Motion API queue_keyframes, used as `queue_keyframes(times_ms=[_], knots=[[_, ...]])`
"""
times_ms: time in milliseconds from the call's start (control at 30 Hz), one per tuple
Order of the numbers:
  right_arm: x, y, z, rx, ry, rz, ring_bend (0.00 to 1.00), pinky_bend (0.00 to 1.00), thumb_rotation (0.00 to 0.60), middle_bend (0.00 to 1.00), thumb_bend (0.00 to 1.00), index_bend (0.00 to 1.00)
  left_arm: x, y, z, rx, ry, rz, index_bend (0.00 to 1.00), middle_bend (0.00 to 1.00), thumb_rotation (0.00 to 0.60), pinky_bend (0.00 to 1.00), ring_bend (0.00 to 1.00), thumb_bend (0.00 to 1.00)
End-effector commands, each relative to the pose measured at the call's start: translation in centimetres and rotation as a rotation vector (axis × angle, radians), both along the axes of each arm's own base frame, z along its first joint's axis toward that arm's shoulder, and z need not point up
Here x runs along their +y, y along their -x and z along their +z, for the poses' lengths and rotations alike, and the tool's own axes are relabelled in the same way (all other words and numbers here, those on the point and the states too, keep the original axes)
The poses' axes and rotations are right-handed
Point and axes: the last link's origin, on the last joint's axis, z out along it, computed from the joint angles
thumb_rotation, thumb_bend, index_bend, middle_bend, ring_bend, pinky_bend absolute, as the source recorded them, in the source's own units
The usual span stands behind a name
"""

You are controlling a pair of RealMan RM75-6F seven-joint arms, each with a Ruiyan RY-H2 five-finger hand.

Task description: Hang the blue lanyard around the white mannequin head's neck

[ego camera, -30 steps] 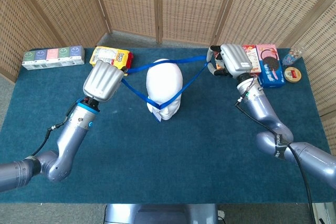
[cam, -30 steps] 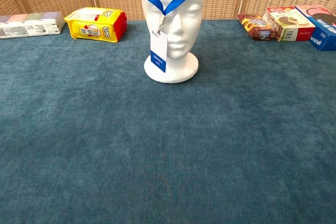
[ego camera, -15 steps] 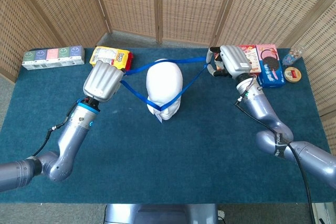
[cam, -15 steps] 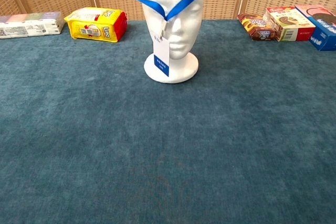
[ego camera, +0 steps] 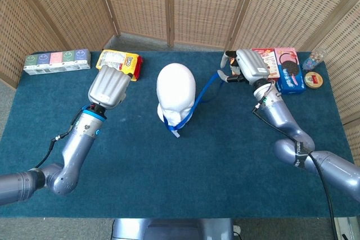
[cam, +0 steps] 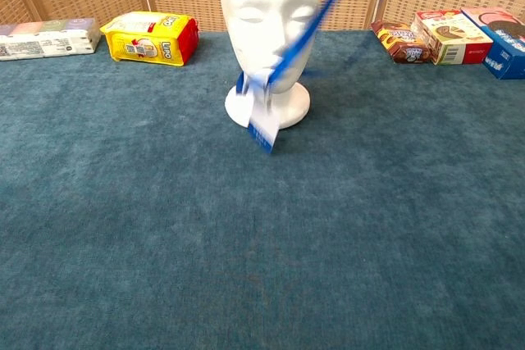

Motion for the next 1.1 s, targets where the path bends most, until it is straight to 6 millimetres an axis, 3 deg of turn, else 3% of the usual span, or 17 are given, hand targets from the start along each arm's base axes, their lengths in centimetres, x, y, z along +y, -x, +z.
queue_keyframes(times_ms=[33, 433, 500, 600, 733, 867, 1100], knots=[[0.0, 0.1, 0.0, -0.003, -0.012, -0.007, 1.00, 1.00, 0.380, 1.00, 0.39, 0.45, 0.0, 0.0, 0.0, -0.001, 0.000, 0.000, 0.63, 1.00, 0.600, 1.00, 1.00, 0.15], [0.2, 0.4, 0.4, 0.006, -0.018, -0.013, 1.00, 1.00, 0.087, 1.00, 0.36, 0.34, 0.0, 0.3, 0.5, -0.014, -0.006, 0.008, 0.62, 1.00, 0.597, 1.00, 1.00, 0.11], [0.4, 0.5, 0.6, 0.000, -0.014, -0.011, 1.00, 1.00, 0.050, 1.00, 0.36, 0.33, -0.3, 0.5, 0.7, -0.024, -0.003, 0.015, 0.61, 1.00, 0.556, 1.00, 1.00, 0.10], [0.6, 0.6, 1.0, -0.005, 0.001, -0.008, 1.00, 1.00, 0.025, 1.00, 0.36, 0.33, -0.7, 0.9, 1.2, -0.039, 0.002, 0.030, 0.58, 1.00, 0.489, 1.00, 1.00, 0.09], [1.0, 1.1, 1.6, -0.009, 0.020, -0.014, 1.00, 1.00, 0.006, 1.00, 0.36, 0.33, -1.3, 1.4, 2.1, -0.048, -0.002, 0.037, 0.56, 1.00, 0.444, 1.00, 1.00, 0.09], [1.5, 1.9, 2.4, -0.024, 0.040, -0.025, 1.00, 1.00, 0.005, 1.00, 0.36, 0.33, -1.9, 2.1, 2.9, -0.086, 0.004, 0.056, 0.56, 0.98, 0.349, 1.00, 0.96, 0.09], [2.9, 3.7, 3.9, -0.045, 0.080, -0.044, 1.00, 1.00, 0.004, 1.00, 0.35, 0.35, -3.3, 3.9, 4.3, -0.136, 0.002, 0.088, 0.55, 0.95, 0.326, 1.00, 0.94, 0.09]])
